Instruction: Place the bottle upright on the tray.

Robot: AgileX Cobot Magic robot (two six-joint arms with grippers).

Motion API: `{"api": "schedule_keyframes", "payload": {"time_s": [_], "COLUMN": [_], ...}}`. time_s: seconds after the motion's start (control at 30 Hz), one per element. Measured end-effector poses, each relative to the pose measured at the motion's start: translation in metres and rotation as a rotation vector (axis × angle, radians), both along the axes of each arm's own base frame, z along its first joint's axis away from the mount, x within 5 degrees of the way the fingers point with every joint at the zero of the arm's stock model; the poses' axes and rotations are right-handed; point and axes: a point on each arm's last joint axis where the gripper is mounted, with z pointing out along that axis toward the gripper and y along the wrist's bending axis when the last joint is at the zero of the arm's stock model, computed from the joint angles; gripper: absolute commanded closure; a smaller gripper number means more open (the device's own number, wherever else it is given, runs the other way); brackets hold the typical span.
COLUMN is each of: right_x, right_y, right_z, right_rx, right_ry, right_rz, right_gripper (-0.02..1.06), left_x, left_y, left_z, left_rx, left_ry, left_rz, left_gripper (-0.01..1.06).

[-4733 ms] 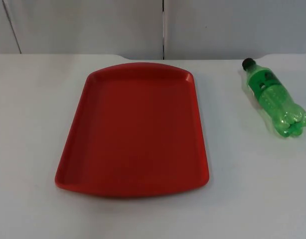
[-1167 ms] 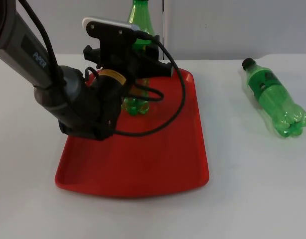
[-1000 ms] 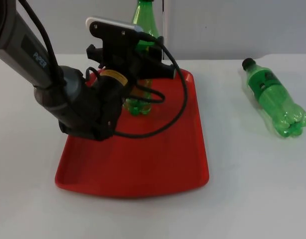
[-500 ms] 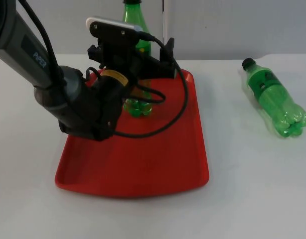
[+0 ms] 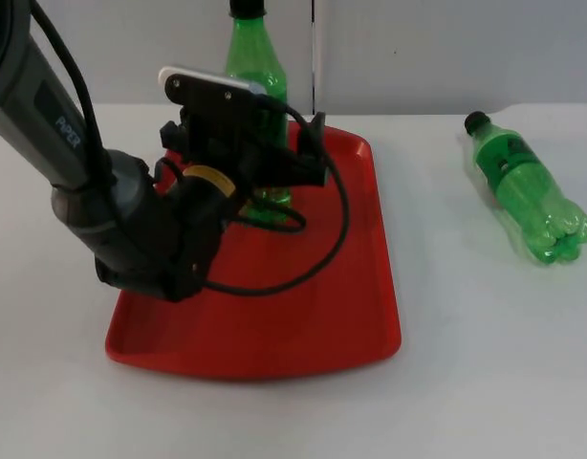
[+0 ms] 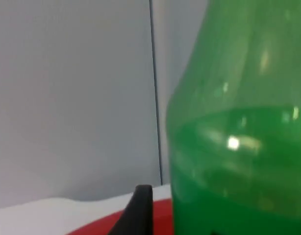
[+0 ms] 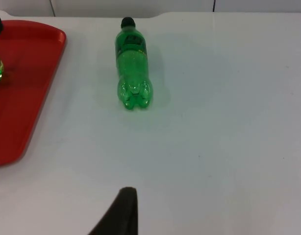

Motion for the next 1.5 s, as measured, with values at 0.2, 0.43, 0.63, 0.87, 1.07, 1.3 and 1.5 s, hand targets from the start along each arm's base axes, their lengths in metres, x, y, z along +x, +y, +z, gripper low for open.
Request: {"api": "schedule_keyframes", "payload": {"time_s": [0.2, 0.43, 0.63, 0.87, 1.07, 1.3, 1.5], "right_x": [0.000, 0.000, 0.000, 0.000, 0.000, 0.000, 0.000], "right_y": [0.000, 0.000, 0.000, 0.000, 0.000, 0.000, 0.000], "right_z": [0.000, 0.000, 0.000, 0.000, 0.000, 0.000, 0.000], "right_rx": [-0.007, -0.007, -0.007, -0.007, -0.007, -0.007, -0.007], "right_ry": [0.000, 0.000, 0.000, 0.000, 0.000, 0.000, 0.000], "right_rz": [0.004, 0.004, 0.004, 0.004, 0.004, 0.004, 0.004], "right_gripper": [-0.01, -0.01, -0.01, -0.01, -0.01, -0.01, -0.01], "left_x": [-0.006, -0.020, -0.036, -0.053, -0.070, -0.104, -0.129], "left_y": [0.003, 0.006, 0.008, 0.021, 0.030, 0.049, 0.063], "left_z": [-0.006, -0.003, 0.006, -0.005, -0.014, -0.002, 0.027], "left_rx": [0.012, 0.036, 0.072, 0.101, 0.132, 0.162, 0.149], "left_ry": [0.025, 0.056, 0.064, 0.136, 0.199, 0.265, 0.275], "left_rz": [-0.004, -0.027, -0.041, -0.006, -0.005, 0.017, 0.020], "left_gripper": [0.12, 0.12, 0.12, 0.12, 0.12, 0.12, 0.12]}}
